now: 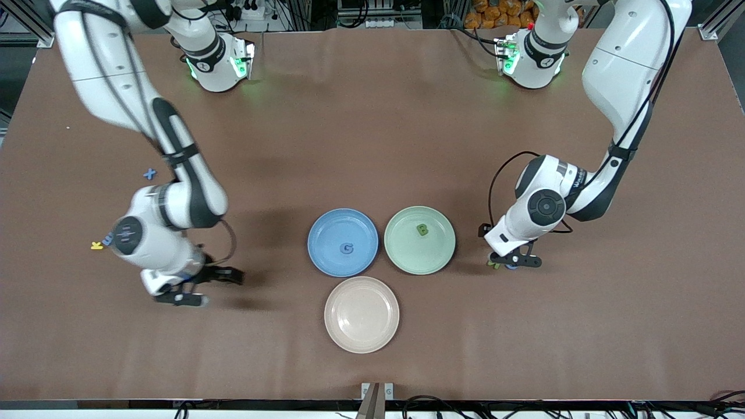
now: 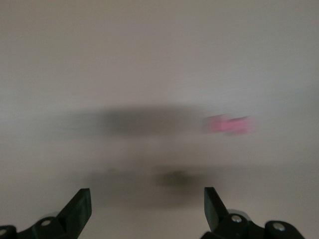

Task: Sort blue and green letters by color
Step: 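Grasp the green d with the left gripper while the right gripper reaches blue E, then drop the d in the green plate while the right gripper grasps the E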

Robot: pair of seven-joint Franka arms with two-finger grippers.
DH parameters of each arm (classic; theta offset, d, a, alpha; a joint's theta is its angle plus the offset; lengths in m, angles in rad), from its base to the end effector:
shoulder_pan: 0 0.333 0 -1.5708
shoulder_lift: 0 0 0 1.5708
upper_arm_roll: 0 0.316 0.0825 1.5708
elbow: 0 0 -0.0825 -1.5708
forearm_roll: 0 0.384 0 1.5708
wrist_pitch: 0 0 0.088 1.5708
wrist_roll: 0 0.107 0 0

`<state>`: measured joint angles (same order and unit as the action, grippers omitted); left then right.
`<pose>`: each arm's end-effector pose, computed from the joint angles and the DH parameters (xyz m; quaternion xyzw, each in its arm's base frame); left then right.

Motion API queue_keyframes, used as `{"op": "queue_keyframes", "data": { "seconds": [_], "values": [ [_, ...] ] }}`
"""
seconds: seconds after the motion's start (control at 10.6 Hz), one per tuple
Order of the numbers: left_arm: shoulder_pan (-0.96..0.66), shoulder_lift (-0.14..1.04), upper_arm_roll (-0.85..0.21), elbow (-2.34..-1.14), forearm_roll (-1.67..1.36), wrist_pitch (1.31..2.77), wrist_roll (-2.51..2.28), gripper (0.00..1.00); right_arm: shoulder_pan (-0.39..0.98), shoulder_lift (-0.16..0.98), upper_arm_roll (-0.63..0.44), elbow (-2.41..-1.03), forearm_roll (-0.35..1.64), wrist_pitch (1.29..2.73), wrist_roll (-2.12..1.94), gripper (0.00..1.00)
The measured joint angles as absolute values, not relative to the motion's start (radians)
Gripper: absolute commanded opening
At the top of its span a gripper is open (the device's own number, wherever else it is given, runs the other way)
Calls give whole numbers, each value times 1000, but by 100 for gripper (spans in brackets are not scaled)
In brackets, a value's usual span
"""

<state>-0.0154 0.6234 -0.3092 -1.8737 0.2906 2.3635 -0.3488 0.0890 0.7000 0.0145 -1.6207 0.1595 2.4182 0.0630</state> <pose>0.5964 -0.1889 0.1826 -0.9963 0.0734 0.0405 0.0206 0.6982 0.0719 0.2224 -0.9963 0.0388 -0.0433 0.0640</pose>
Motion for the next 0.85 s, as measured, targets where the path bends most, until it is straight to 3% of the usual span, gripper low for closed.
{"op": "queue_keyframes", "data": {
  "seconds": [0.19, 0.66, 0.85],
  "values": [
    [-1, 622, -310, -1888, 292, 2373, -337, 69, -80, 703, 15, -1622, 159, 2398, -136, 100],
    [16, 620, -318, -1897, 289, 2375, -337, 0, -383, 707, -23, -1623, 158, 2288, -179, 100],
    [21, 618, -327, -1895, 256, 2378, -337, 0, -421, 706, -22, -1639, 158, 2194, -152, 100]
  ]
}}
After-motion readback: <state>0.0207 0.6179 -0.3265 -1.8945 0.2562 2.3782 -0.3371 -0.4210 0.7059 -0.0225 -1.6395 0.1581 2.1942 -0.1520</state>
